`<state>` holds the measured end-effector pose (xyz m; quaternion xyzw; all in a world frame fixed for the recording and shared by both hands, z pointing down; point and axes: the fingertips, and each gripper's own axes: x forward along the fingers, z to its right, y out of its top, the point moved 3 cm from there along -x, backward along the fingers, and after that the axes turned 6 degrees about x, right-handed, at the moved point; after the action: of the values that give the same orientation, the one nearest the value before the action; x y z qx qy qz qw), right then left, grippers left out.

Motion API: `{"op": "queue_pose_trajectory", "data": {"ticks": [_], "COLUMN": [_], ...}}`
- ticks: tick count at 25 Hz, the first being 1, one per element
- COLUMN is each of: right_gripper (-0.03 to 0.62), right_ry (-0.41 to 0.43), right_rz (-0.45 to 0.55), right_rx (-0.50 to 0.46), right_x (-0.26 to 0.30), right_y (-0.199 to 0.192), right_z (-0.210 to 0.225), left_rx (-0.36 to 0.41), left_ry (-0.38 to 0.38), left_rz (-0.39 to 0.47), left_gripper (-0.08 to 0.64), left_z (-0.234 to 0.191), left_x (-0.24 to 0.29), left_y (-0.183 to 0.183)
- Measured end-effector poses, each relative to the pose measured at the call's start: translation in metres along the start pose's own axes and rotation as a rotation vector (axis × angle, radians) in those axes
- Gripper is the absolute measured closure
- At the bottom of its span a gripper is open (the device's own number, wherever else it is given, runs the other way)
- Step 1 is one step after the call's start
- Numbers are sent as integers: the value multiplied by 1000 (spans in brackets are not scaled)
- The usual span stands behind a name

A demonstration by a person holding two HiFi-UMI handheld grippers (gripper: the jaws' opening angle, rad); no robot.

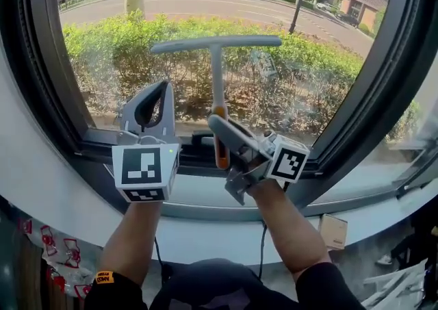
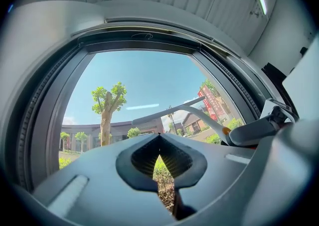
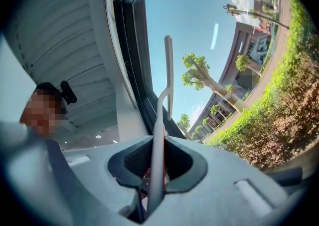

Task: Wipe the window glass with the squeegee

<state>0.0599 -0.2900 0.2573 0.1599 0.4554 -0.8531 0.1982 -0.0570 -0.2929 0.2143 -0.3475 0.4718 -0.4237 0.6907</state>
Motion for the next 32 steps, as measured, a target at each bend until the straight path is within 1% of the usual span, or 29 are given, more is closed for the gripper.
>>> {"op": "queue_pose_trajectory", "data": {"ticks": [6,10,14,19,23,26,32], "right_gripper": [546,546,545,545,545,545,544], "right_ry": [-50,-83,-130,-145,-161,-191,-190], "right_rz": [0,1,0,5,17,11,18], "right_rx": [48,94,119,161,212,215,244], "right_x": [-33,-58,-79,-98,-112,-122,-124], "right_y": [-22,-45,-63,-82,-97,-104,-113], "right_z": [12,23,41,51,59,65,67], "left_rx": [-25,-46,-63,-84,-110,-122,-121], "left_ry": [-20,-36,-49,-57,-68,-76,-83], "left_rz": [-65,-130,-187,-226,-268,-294,-311], "left_gripper": [545,545,545,545,545,545,545], "left_z": [30,50,65,81,95,103,107], "left_x": [-16,-28,-33,-41,-49,-53,-55], "left_y": [-26,-54,-82,-107,-128,-139,-145]}}
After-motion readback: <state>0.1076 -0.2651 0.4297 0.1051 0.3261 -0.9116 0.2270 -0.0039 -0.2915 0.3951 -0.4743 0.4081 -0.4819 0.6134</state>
